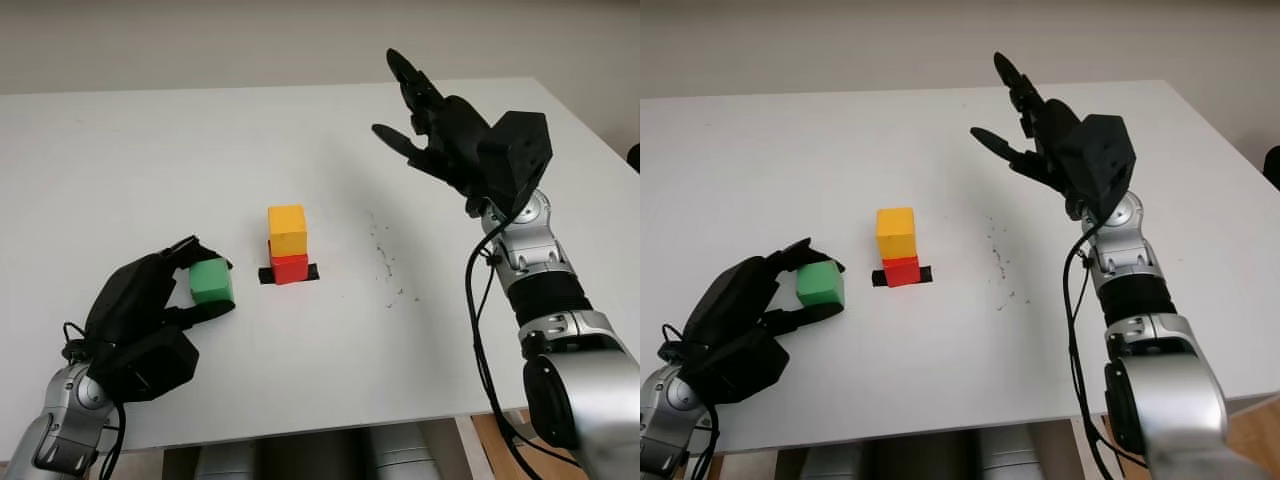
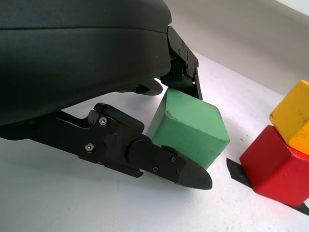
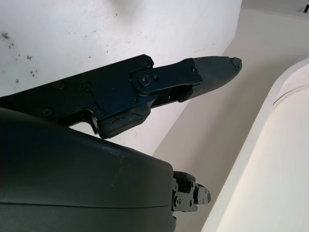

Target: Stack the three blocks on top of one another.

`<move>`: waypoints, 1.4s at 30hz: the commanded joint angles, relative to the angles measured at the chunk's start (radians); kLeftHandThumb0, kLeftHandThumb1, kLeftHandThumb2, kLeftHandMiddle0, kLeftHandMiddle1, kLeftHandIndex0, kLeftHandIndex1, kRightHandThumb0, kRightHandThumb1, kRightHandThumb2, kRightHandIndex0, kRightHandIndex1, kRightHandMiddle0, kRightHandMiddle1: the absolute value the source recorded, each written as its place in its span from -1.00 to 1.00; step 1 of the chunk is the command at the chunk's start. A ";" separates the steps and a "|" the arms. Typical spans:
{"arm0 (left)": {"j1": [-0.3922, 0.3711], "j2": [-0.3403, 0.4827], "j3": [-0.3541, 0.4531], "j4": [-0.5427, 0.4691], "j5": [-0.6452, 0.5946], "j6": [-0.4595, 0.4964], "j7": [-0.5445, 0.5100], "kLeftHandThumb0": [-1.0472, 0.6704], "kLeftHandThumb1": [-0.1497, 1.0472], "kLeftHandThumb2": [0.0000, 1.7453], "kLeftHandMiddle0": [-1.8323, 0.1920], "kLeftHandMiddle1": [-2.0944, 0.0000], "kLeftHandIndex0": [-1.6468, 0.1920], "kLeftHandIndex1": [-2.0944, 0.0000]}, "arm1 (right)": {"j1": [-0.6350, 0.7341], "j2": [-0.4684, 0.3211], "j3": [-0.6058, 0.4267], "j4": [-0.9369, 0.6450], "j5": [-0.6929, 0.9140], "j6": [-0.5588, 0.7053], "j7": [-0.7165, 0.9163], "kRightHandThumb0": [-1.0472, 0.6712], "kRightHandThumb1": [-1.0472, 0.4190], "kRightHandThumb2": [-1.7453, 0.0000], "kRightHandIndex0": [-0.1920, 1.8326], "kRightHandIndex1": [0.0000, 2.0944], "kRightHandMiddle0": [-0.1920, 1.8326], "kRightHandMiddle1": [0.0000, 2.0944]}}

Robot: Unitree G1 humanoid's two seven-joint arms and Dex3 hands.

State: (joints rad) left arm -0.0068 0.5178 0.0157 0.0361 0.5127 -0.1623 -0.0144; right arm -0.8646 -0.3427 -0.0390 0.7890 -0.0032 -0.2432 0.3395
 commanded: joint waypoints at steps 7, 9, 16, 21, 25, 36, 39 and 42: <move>-0.005 -0.017 0.030 -0.081 -0.143 0.023 -0.079 -0.22 1.00 -0.88 0.45 0.91 0.49 -0.28 | 0.049 0.021 -0.002 -0.049 0.013 0.018 -0.005 -0.69 -1.00 0.75 -0.99 -0.96 -0.85 -0.96; -0.008 -0.025 0.038 -0.117 -0.187 0.066 -0.115 -0.20 1.00 -0.90 0.46 0.91 0.48 -0.31 | 0.061 0.025 0.000 -0.057 0.011 0.006 -0.006 -0.69 -1.00 0.74 -0.99 -0.96 -0.85 -0.96; -0.038 -0.022 0.067 -0.234 -0.304 0.209 -0.220 -0.19 1.00 -0.90 0.45 0.90 0.47 -0.37 | 0.096 0.040 0.003 -0.104 0.011 0.033 -0.015 -0.69 -1.00 0.77 -0.98 -0.96 -0.83 -0.95; -0.095 0.005 0.093 -0.283 -0.351 0.310 -0.281 -0.19 1.00 -0.85 0.43 0.88 0.43 -0.40 | 0.106 0.053 0.004 -0.121 0.023 0.051 -0.003 -0.66 -1.00 0.77 -0.98 -0.95 -0.85 -0.96; -0.164 0.037 0.112 -0.285 -0.378 0.340 -0.321 -0.19 1.00 -0.85 0.43 0.87 0.43 -0.41 | 0.118 0.064 0.005 -0.128 0.017 0.070 -0.015 -0.67 -1.00 0.78 -0.98 -0.95 -0.83 -0.95; -0.298 0.099 0.134 -0.283 -0.364 0.369 -0.327 -0.20 1.00 -0.86 0.72 0.34 0.48 -0.43 | 0.143 0.077 0.023 -0.119 -0.025 0.036 -0.076 -0.74 -1.00 0.58 -0.97 -0.95 -0.87 -0.96; -0.332 0.116 0.128 -0.301 -0.352 0.400 -0.335 -0.19 1.00 -0.86 0.74 0.33 0.47 -0.43 | 0.146 0.091 0.009 -0.108 0.004 0.037 -0.063 -0.75 -1.00 0.51 -0.99 -0.97 -0.92 -0.98; -0.380 0.129 0.113 -0.287 -0.341 0.400 -0.345 -0.20 1.00 -0.87 0.73 0.32 0.44 -0.43 | 0.152 0.104 0.000 -0.103 0.035 0.064 -0.043 -0.72 -1.00 0.42 -1.00 -1.00 -0.98 -1.00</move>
State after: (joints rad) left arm -0.3418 0.6286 0.1337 -0.2390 0.1679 0.2400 -0.3552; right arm -0.7147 -0.2471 -0.0282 0.6870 0.0175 -0.1862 0.2891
